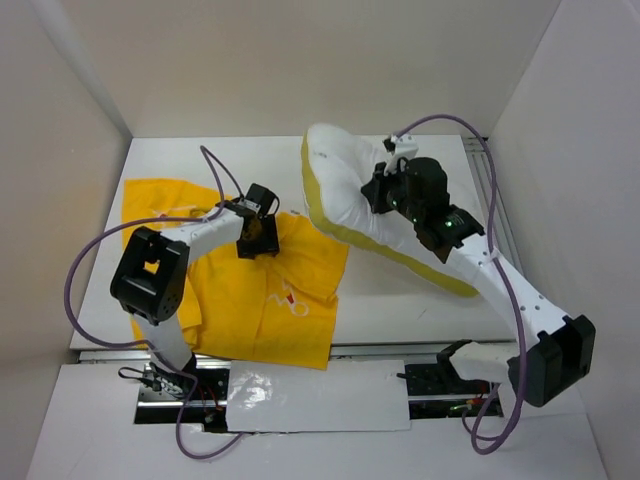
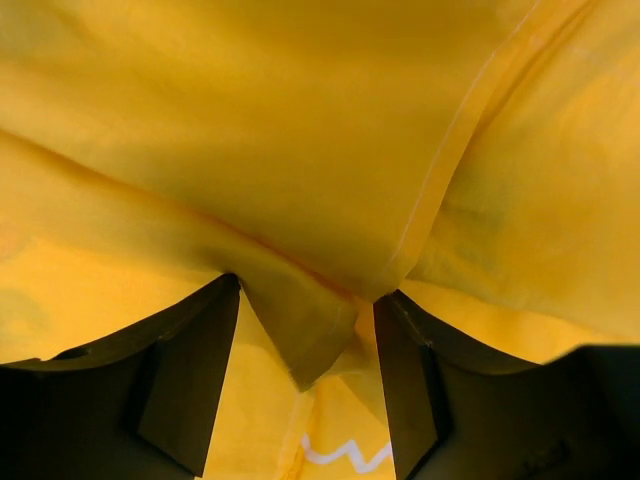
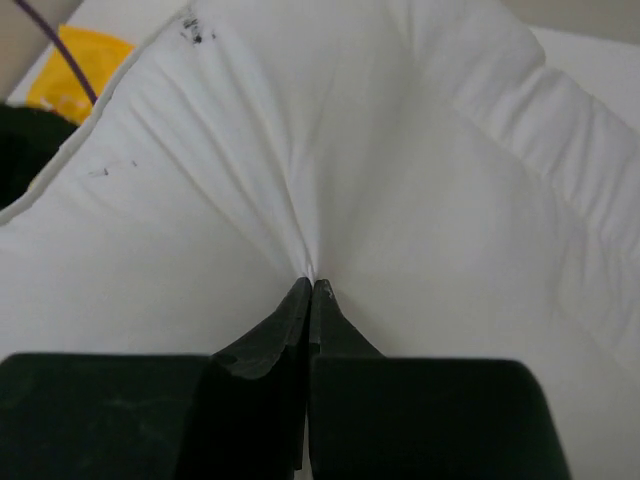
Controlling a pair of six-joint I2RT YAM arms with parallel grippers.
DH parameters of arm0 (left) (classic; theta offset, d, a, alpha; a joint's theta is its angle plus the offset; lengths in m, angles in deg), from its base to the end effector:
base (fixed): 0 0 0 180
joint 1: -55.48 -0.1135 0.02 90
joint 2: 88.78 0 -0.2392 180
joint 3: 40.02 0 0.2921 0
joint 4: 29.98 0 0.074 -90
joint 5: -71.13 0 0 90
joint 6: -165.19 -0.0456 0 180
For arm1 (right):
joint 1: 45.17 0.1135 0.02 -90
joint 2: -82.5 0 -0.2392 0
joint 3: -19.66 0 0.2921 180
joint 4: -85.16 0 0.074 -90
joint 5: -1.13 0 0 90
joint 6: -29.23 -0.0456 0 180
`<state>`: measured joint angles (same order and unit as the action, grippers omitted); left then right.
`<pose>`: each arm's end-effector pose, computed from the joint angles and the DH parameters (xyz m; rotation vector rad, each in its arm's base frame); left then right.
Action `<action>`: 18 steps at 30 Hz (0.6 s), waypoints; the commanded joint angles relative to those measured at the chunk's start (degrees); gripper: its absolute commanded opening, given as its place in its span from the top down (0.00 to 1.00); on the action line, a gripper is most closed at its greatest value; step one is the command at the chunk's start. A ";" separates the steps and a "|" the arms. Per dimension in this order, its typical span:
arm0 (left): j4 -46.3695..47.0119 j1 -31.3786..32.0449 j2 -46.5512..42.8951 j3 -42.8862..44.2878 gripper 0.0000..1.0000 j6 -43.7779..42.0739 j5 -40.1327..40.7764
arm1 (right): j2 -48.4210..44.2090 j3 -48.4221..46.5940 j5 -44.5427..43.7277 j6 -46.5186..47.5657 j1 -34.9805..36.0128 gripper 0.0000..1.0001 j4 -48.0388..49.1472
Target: Put the pillow into the pillowcase
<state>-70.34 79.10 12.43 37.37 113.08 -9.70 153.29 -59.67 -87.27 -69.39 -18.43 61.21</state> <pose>0.3562 -0.1478 0.1230 -0.3805 2.6446 -0.1290 0.3079 0.1566 0.3510 -0.3131 1.8377 0.4560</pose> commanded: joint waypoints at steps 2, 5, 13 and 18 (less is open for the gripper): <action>1.18 -0.50 5.30 7.66 0.29 -0.97 1.29 | -7.14 6.39 5.33 -1.31 -0.29 1.00 0.76; -0.22 -0.50 11.10 12.85 0.27 -1.50 1.29 | -10.92 8.68 9.98 -1.31 -0.29 1.00 -1.25; -1.99 -0.50 18.67 20.85 0.25 -1.50 0.76 | -12.08 12.54 22.29 1.41 -0.29 1.00 -5.74; -4.61 -1.03 16.93 24.89 0.17 -2.11 -0.03 | -8.30 16.50 21.97 3.96 2.96 0.99 -8.89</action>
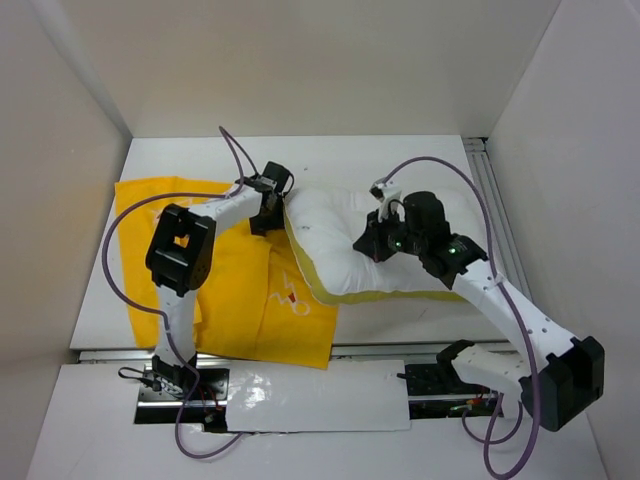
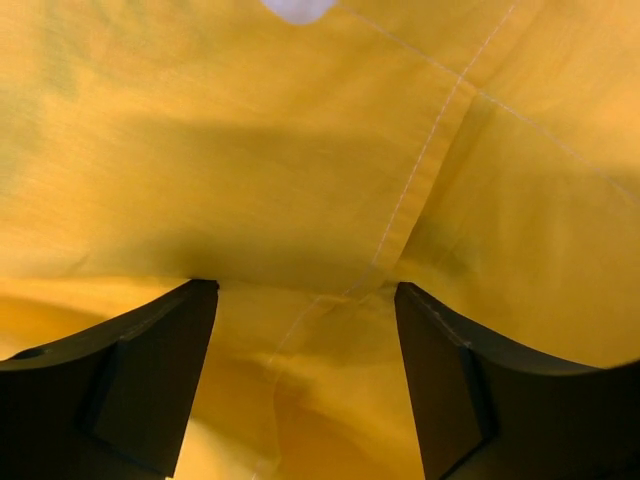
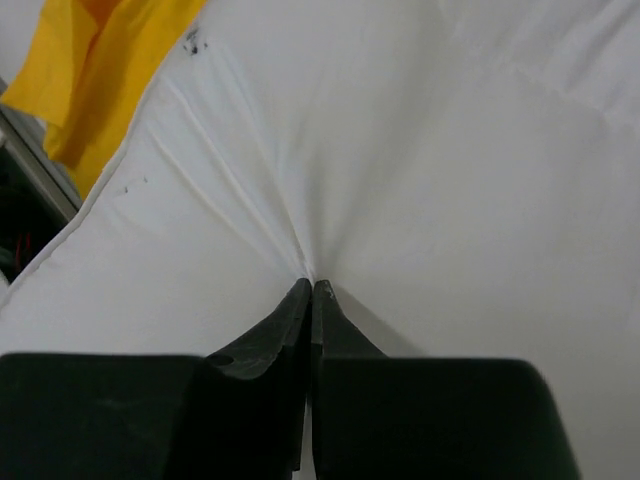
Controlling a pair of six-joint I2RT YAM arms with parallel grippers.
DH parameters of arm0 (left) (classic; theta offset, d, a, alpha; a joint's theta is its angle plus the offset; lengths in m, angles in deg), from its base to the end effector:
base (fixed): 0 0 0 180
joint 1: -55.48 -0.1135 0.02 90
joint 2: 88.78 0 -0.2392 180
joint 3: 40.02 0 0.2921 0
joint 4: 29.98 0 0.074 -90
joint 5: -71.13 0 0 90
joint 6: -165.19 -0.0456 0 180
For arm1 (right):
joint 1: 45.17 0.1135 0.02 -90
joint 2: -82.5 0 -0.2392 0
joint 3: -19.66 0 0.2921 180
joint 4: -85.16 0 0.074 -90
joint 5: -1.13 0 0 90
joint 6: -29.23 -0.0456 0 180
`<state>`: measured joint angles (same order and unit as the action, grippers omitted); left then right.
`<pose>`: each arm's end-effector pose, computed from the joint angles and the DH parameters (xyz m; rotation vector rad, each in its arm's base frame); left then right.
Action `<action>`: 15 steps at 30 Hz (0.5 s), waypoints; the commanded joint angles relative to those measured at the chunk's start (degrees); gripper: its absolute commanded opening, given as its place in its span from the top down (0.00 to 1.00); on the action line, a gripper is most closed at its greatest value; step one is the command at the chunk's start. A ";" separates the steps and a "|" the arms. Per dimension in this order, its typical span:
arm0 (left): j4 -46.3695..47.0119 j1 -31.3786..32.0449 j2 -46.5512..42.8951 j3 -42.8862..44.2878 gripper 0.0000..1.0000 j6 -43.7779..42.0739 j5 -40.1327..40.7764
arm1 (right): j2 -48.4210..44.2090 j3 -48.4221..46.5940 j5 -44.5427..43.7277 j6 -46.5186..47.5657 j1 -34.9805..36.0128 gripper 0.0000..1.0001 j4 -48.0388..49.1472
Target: Put the pillow into the pillowcase
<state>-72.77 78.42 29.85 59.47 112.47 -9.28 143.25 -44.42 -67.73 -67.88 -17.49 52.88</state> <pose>0.4326 -0.1748 0.1227 -0.3833 2.6050 -0.1391 0.2551 0.1524 0.2828 -0.6062 2.0381 0.7489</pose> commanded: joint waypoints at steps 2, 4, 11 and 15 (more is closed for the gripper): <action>-2.72 -0.88 -2.51 3.42 0.12 -2.03 0.78 | 2.96 1.77 -1.17 2.98 3.34 0.86 -3.12; -3.43 -1.49 -6.63 2.81 0.03 -2.56 1.49 | 4.02 1.78 -6.96 2.37 4.74 0.72 -5.40; -5.09 -5.62 -20.00 -6.83 0.00 -1.34 1.48 | 3.32 -3.39 -16.10 -1.75 7.02 0.27 -3.22; -5.10 -7.21 -27.56 -15.20 0.00 0.16 1.49 | 10.51 -10.23 -21.93 -2.29 13.77 0.00 -3.83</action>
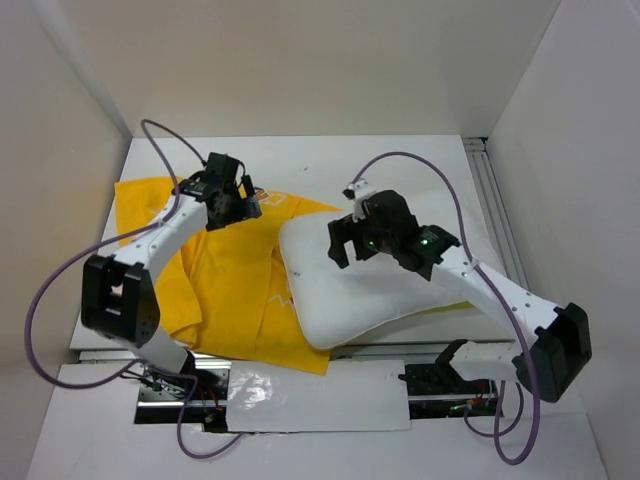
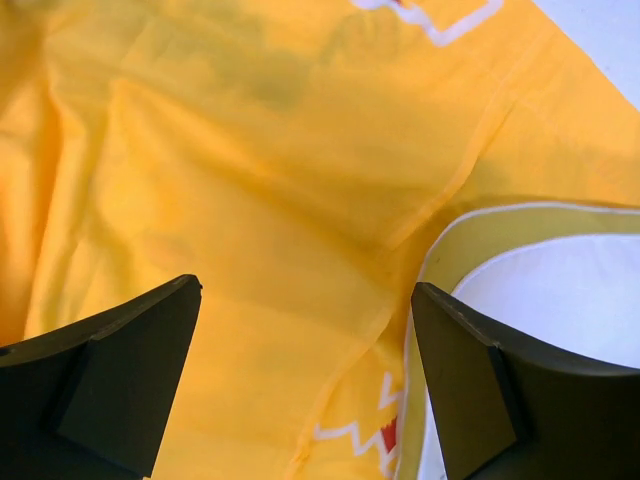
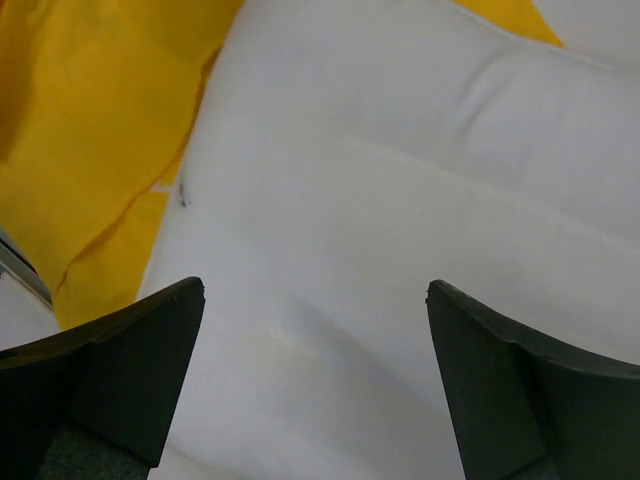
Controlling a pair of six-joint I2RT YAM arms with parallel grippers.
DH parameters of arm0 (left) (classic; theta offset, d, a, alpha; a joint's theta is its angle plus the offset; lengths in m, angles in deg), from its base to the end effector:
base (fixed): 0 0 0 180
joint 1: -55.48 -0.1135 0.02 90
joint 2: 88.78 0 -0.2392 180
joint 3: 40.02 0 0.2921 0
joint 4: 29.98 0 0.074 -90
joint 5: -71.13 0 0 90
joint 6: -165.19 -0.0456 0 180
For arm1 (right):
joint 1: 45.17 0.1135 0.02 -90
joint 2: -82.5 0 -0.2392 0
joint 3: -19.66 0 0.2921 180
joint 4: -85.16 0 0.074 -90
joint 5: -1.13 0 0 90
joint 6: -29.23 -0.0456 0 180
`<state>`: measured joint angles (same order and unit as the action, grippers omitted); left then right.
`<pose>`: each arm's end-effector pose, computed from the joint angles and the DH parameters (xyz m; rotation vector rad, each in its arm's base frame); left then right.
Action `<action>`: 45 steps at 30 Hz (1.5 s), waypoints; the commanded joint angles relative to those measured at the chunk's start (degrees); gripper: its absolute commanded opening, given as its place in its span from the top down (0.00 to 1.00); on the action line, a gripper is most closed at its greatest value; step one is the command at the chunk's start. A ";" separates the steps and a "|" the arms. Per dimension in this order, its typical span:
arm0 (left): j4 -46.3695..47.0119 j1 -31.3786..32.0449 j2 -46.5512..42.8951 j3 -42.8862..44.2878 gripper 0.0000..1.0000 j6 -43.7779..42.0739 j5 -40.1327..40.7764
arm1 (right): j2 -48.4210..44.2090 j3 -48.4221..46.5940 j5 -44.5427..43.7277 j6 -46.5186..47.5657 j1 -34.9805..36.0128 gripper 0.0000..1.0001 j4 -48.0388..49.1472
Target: Put the pillow into the pillowcase
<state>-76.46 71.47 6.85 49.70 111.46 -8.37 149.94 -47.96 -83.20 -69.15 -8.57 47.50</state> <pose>0.3931 -0.1040 0.2273 -0.5109 2.4177 -0.1667 0.2503 0.1915 0.2627 -0.6085 2.1929 0.5335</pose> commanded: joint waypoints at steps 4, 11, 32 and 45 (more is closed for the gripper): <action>-2.28 -1.31 -10.37 -13.25 0.00 2.84 1.36 | 13.92 -11.64 -15.76 -1.02 14.80 0.00 -0.13; 3.51 4.56 -19.78 -24.77 0.00 2.05 -2.33 | 25.09 -11.83 -18.94 -8.75 18.42 0.00 1.54; 5.28 13.28 0.15 -16.17 0.11 3.89 6.72 | 13.78 -2.86 -16.66 -11.31 14.20 1.00 8.58; -0.25 11.70 -1.06 -12.56 1.00 4.94 9.27 | 5.60 -2.86 -9.46 -4.28 13.59 1.00 4.36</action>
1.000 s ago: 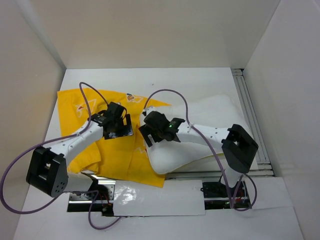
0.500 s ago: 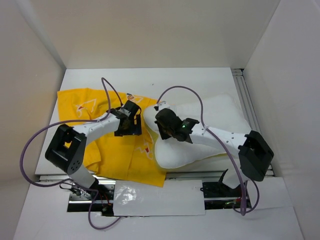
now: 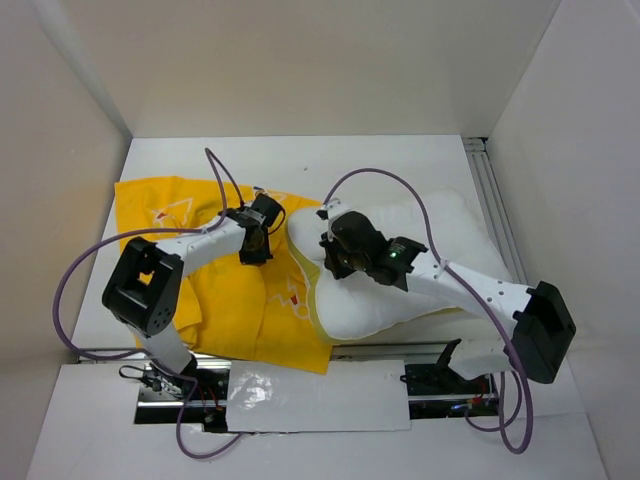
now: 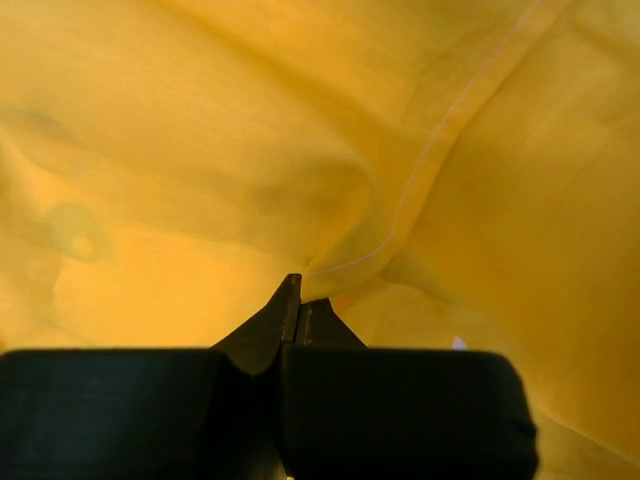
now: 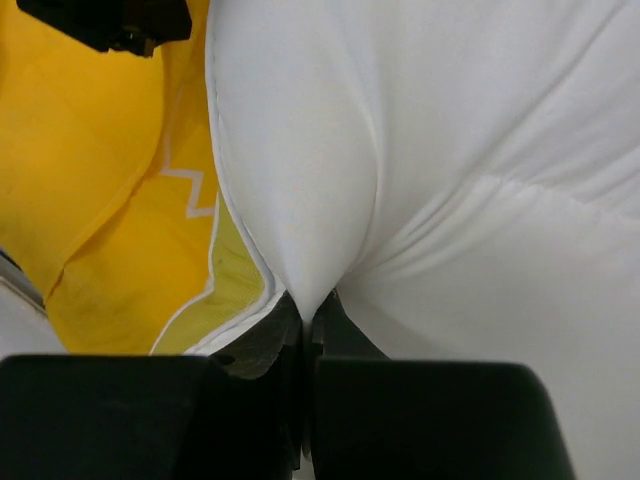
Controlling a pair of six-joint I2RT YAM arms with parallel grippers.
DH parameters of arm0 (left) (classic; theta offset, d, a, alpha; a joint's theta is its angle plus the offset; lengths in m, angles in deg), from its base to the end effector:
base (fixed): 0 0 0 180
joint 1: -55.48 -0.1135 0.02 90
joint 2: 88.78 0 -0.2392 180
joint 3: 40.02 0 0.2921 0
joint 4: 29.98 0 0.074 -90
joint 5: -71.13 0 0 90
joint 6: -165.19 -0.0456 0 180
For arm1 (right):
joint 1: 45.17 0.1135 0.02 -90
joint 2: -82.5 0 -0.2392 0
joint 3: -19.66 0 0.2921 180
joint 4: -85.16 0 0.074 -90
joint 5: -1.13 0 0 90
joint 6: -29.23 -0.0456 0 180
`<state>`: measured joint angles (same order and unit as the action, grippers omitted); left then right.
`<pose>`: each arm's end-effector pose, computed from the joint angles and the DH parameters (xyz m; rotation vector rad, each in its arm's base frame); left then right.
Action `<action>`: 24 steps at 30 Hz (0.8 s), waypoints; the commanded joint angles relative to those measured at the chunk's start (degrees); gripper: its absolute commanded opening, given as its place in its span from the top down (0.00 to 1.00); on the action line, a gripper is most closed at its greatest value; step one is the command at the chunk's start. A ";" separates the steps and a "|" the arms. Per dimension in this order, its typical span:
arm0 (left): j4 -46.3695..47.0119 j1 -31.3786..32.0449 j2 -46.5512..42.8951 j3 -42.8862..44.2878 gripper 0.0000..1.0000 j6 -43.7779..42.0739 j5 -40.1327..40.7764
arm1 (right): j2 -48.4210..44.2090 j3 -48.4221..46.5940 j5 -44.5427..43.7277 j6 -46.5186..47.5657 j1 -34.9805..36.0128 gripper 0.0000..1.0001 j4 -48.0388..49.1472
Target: Put the pillow into the pillowcase
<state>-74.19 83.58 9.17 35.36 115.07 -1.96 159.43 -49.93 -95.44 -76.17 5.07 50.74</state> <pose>0.3319 -0.1622 0.1302 -0.3517 2.6218 0.0222 0.2244 0.2616 0.2297 -0.6422 2.2473 0.4543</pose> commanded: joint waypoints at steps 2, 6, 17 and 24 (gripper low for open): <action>-3.15 -0.41 -5.91 1.78 1.00 1.34 3.48 | -5.55 -0.89 5.67 4.14 0.56 1.00 0.33; -5.77 -0.94 -8.82 3.35 1.00 0.21 3.48 | -7.84 0.34 12.01 7.75 3.01 1.00 -0.99; -10.80 -1.47 -12.79 7.40 1.00 -0.85 1.54 | -1.26 -1.68 11.16 12.67 12.60 1.00 -2.31; -12.03 -1.47 -16.47 5.30 1.00 0.98 2.25 | 4.37 -4.75 -0.29 11.09 12.08 1.00 -1.25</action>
<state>-85.40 82.24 -4.19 41.44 115.72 -0.89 163.62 -49.99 -89.83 -65.39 17.50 46.96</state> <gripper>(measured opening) 0.040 0.027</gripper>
